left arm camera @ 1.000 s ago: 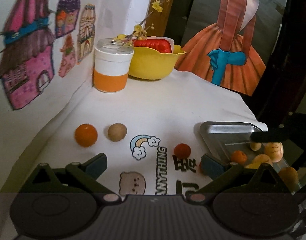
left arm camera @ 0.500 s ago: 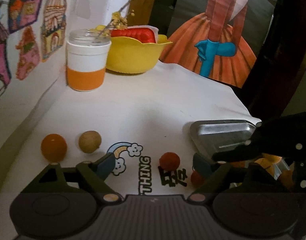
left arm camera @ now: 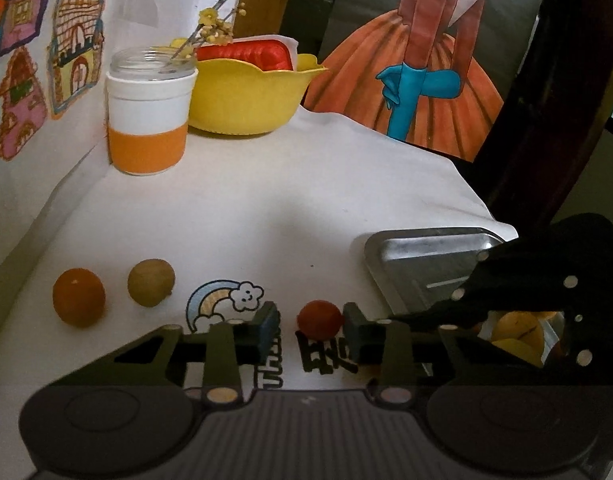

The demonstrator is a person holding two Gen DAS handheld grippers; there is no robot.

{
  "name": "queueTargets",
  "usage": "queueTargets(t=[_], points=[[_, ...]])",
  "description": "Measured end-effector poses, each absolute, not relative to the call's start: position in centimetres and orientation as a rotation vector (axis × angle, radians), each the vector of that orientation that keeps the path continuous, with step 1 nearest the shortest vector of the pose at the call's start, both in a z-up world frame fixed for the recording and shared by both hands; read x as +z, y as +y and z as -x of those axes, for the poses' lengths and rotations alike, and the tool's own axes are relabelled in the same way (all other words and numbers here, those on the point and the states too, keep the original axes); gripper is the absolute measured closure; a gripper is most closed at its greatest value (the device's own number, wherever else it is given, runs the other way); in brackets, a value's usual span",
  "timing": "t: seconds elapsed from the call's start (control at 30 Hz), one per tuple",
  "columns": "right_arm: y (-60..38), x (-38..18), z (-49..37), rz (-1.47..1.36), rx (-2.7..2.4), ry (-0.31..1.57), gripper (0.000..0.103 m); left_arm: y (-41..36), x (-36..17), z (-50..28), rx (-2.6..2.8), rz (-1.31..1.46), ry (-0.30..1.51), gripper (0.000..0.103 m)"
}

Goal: Organize fruits
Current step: 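Grasp a red cherry tomato with left tool while right tool grasps another cherry tomato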

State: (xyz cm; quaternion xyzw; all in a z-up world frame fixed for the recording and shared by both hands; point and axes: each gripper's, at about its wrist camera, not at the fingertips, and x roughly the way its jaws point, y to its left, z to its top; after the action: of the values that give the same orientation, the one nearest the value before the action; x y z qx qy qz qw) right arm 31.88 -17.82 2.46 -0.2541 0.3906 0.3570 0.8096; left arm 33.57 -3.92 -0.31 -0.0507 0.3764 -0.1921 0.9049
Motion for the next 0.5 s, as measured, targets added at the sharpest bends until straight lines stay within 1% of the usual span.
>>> queueTargets(t=[0.03, 0.07, 0.1, 0.13, 0.33, 0.5], points=[[-17.7, 2.3, -31.9, 0.548, 0.765, 0.836, 0.073, -4.0, -0.4, -33.6, -0.4, 0.101, 0.781, 0.07], [-17.7, 2.3, -31.9, 0.547, 0.768, 0.833, 0.075, -4.1, -0.4, -33.6, -0.402, 0.096, 0.782, 0.071], [-17.8, 2.3, -31.9, 0.544, 0.77, 0.835, 0.079, -4.2, -0.4, -33.5, -0.403, 0.092, 0.783, 0.075], [-17.8, 2.3, -31.9, 0.542, 0.769, 0.833, 0.079, -4.3, -0.4, -33.6, -0.405, 0.092, 0.785, 0.078], [-18.3, 2.5, -31.5, 0.521, 0.756, 0.808, 0.079, -4.6, -0.2, -33.4, -0.386, 0.091, 0.796, 0.08], [-19.3, 3.8, -31.0, 0.468, 0.744, 0.761, 0.079, -4.8, 0.4, -33.0, -0.372, 0.097, 0.79, 0.08]])
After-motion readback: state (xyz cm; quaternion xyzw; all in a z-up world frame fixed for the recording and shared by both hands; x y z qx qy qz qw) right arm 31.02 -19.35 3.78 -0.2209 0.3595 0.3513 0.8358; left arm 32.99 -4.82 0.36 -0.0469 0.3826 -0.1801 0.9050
